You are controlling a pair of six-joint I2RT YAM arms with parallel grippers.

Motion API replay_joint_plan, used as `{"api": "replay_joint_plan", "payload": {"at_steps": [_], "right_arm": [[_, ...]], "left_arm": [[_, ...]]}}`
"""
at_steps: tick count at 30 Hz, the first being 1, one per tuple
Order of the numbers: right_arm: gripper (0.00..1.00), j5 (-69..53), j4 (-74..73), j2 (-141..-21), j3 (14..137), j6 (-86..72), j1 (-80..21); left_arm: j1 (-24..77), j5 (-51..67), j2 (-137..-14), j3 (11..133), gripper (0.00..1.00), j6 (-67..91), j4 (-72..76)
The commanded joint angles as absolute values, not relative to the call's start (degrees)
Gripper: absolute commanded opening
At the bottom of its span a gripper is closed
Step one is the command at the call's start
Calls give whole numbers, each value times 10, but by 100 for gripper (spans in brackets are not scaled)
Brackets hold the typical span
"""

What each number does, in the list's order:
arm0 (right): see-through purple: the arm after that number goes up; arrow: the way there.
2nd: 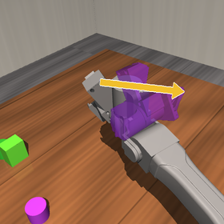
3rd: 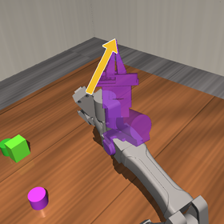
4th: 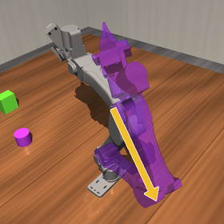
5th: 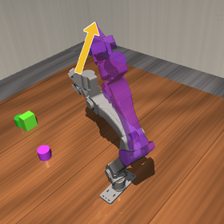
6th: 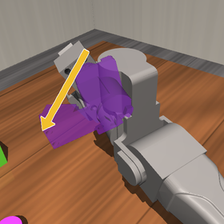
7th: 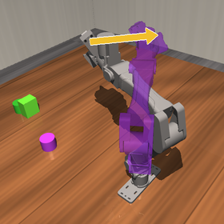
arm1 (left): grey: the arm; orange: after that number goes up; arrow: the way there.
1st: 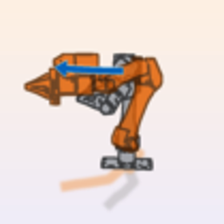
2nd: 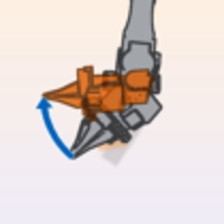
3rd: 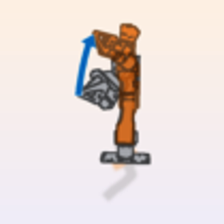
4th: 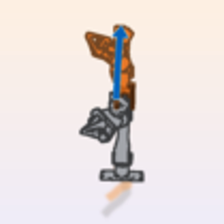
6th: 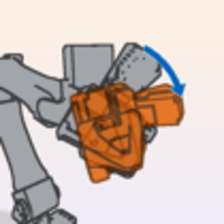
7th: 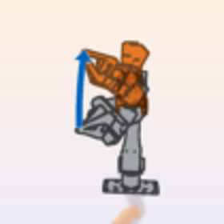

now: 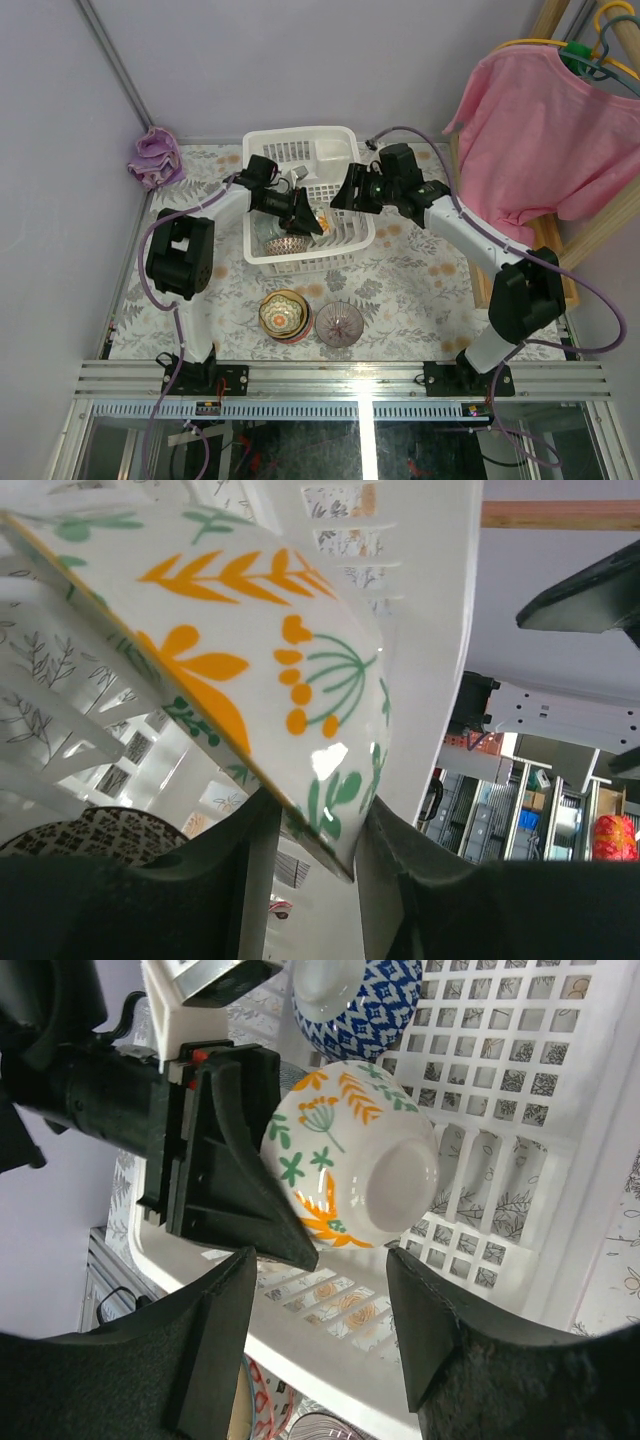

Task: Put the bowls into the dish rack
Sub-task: Turn the bowl upside down on the dish rack.

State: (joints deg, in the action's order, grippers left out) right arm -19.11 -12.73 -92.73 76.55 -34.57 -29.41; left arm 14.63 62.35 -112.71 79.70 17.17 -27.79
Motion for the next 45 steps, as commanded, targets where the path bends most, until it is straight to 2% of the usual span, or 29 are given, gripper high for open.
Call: {"api": "replay_joint_plan", "payload": {"at_steps": [1,15,19,24,45], "right_arm": [[61,-203,-88,-946,768,-353,-299],[61,-210,-97,-1031,810,-332,-306],[61,-213,-104,-1053,826,-325,-312],[61,-212,-105,-1060,829,-324,-315],[62,-201,-127,-1094,846,-318,-323]], "left_arm": [[147,504,-1153,775,33,157,-338],[145,452,-1133,795,37,144,-377],[145,432,-1120,805,41,142,-394],[145,413,-1107,817,44,139,-411],[145,360,-1015,829,48,150,-455]]}}
